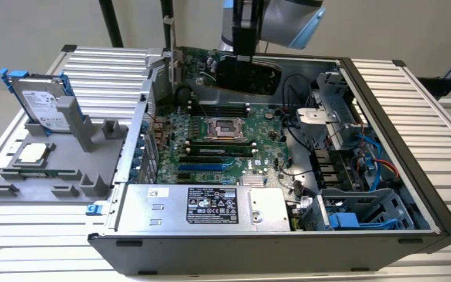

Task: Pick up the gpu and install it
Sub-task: 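Insert the gpu into the slot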

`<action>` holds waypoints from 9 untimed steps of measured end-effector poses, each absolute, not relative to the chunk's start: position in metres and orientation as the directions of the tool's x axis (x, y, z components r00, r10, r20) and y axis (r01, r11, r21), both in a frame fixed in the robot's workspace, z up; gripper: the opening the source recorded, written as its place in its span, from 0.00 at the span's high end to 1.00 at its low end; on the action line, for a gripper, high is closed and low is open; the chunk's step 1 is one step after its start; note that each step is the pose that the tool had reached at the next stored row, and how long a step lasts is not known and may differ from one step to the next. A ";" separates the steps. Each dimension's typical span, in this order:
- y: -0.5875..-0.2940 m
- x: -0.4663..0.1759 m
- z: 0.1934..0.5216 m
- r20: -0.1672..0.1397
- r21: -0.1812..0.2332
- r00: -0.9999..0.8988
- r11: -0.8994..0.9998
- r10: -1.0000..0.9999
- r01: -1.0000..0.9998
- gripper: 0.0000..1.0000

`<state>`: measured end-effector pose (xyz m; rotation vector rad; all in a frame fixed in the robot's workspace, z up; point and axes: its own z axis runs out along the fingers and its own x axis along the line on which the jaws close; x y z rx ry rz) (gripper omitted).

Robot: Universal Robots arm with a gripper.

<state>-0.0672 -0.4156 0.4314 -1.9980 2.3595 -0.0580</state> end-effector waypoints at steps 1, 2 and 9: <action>-0.416 -0.067 0.431 -0.013 -0.060 -0.159 0.159 -0.987 -0.985 1.00; -0.416 -0.067 0.431 -0.013 -0.060 -0.153 0.154 -0.988 -0.986 1.00; -0.416 -0.067 0.431 -0.013 -0.060 -0.113 0.114 -0.993 -0.992 1.00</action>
